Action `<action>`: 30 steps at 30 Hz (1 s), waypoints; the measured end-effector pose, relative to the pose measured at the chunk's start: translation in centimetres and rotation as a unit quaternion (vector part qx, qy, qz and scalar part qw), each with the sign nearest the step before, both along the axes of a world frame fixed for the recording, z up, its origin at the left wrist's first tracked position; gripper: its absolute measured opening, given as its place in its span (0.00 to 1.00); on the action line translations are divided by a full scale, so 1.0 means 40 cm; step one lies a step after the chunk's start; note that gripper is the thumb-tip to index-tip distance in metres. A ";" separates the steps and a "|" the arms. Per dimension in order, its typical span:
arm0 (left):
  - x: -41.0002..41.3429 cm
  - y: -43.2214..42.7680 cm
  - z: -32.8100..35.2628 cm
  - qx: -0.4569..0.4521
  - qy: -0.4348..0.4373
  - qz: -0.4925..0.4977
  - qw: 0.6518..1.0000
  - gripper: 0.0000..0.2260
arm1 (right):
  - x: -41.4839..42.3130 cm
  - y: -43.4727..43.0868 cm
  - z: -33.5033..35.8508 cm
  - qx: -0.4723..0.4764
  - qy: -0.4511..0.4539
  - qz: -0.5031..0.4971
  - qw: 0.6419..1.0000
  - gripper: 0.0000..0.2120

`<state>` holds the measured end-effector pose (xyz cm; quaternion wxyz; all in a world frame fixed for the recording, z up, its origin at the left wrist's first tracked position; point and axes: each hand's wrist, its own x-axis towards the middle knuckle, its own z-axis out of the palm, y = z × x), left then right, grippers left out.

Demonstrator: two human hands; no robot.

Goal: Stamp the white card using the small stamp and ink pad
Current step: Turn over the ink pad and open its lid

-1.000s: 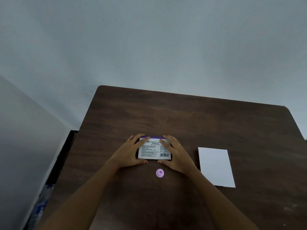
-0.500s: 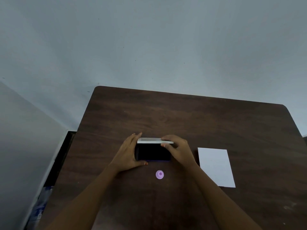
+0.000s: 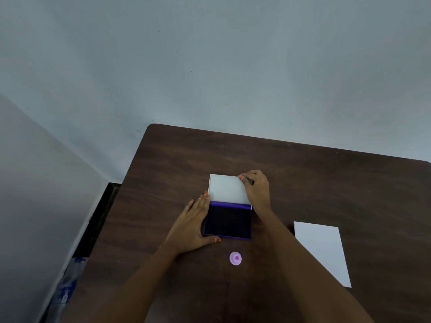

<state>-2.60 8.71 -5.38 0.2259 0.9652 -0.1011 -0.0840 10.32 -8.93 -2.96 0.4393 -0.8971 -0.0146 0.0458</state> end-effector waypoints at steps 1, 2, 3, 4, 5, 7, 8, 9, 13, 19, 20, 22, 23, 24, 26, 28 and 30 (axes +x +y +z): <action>-0.001 -0.001 -0.001 0.003 -0.002 -0.002 1.000 0.47 | 0.002 0.000 -0.006 -0.019 -0.006 0.001 1.000 0.08; -0.001 -0.001 -0.002 0.004 -0.005 -0.003 1.000 0.47 | 0.002 -0.001 -0.012 -0.036 -0.014 0.003 0.999 0.08; -0.001 -0.001 -0.003 0.004 -0.006 -0.004 1.000 0.47 | 0.000 -0.002 -0.017 -0.049 -0.024 0.005 0.998 0.08; -0.002 -0.001 -0.004 0.004 -0.006 -0.004 1.000 0.47 | -0.002 -0.002 -0.021 -0.059 -0.035 0.008 0.998 0.07; -0.002 -0.001 -0.004 0.004 -0.007 -0.003 1.000 0.47 | -0.003 -0.001 -0.022 -0.067 -0.045 0.008 0.997 0.06; -0.003 0.001 -0.005 0.004 -0.010 -0.002 1.000 0.47 | -0.003 0.003 -0.022 -0.073 -0.051 0.003 0.996 0.06; -0.003 0.000 -0.006 0.005 -0.010 -0.002 1.000 0.47 | -0.001 0.004 -0.019 -0.076 -0.050 0.003 0.996 0.06; -0.003 0.000 -0.006 0.006 -0.011 -0.003 1.000 0.47 | -0.001 0.004 -0.015 -0.080 -0.047 0.009 0.996 0.06; 0.000 0.000 0.000 -0.021 0.003 0.006 1.000 0.50 | -0.024 -0.010 0.006 -0.098 -0.072 0.024 0.992 0.12; -0.034 -0.006 0.026 -0.070 0.026 0.013 0.997 0.52 | -0.153 -0.057 0.038 -0.058 -0.097 0.015 0.993 0.09; -0.046 -0.009 0.030 -0.080 0.028 0.017 0.996 0.51 | -0.180 -0.061 0.042 -0.058 -0.101 0.030 0.993 0.09; -0.079 -0.015 0.039 -0.095 0.018 0.027 0.995 0.46 | -0.237 -0.069 0.050 -0.054 -0.115 0.060 0.990 0.08; -0.097 -0.020 0.043 -0.097 0.002 0.036 0.995 0.42 | -0.265 -0.071 0.051 -0.051 -0.120 0.074 0.989 0.08; -0.115 -0.025 0.047 -0.095 -0.020 0.049 0.994 0.36 | -0.294 -0.074 0.052 -0.048 -0.121 0.086 0.988 0.07; -0.149 -0.042 0.052 -0.084 -0.060 0.077 0.992 0.25 | -0.347 -0.079 0.054 -0.041 -0.111 0.107 0.987 0.08; -0.178 -0.065 0.058 -0.086 -0.069 0.090 0.990 0.18 | -0.393 -0.082 0.053 -0.043 -0.099 0.125 0.986 0.10; -0.200 -0.089 0.056 -0.100 -0.056 0.090 0.989 0.16 | -0.426 -0.081 0.044 -0.061 -0.095 0.142 0.983 0.13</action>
